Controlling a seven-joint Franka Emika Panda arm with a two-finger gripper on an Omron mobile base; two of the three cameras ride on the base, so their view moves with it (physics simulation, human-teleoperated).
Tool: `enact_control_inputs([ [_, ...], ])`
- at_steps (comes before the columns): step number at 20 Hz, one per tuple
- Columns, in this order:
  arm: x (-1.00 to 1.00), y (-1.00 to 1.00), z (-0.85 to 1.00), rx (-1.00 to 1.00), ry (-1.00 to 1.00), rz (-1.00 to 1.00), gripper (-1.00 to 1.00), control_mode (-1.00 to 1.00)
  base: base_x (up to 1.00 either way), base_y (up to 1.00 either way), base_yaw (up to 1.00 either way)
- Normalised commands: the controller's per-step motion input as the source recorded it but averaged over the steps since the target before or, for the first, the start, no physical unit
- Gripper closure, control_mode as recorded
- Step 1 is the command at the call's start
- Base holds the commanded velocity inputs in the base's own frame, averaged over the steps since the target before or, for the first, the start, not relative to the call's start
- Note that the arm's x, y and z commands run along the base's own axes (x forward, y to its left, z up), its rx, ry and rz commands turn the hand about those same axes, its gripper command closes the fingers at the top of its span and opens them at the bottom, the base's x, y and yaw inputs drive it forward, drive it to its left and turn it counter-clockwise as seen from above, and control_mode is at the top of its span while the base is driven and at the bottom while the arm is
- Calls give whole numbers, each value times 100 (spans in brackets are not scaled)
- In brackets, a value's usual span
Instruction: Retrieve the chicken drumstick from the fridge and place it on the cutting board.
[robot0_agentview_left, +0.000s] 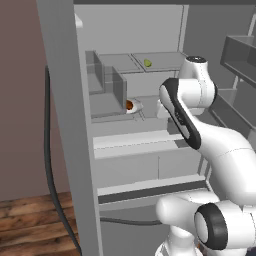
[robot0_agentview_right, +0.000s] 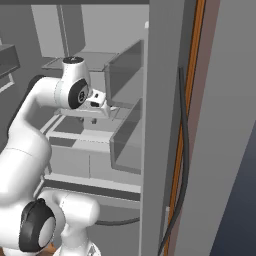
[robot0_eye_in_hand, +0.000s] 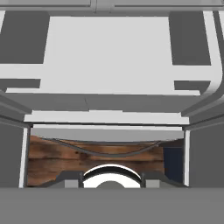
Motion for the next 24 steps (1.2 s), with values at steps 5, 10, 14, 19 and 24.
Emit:
enact_control_inputs([
  [5, -2, 5, -6, 0, -1, 0, -100, -100, 0, 0, 0],
  [10, 1, 20, -9, 0, -7, -1, -100, -100, 0, 0, 0],
  [14, 23, 32, 0, 0, -20, -1, -100, -100, 0, 0, 0],
  [19, 46, 16, 0, 0, -5, -1, -100, -100, 0, 0, 0],
  [24, 53, 5, 8, 0, 0, -10, -100, -100, 0, 0, 0],
])
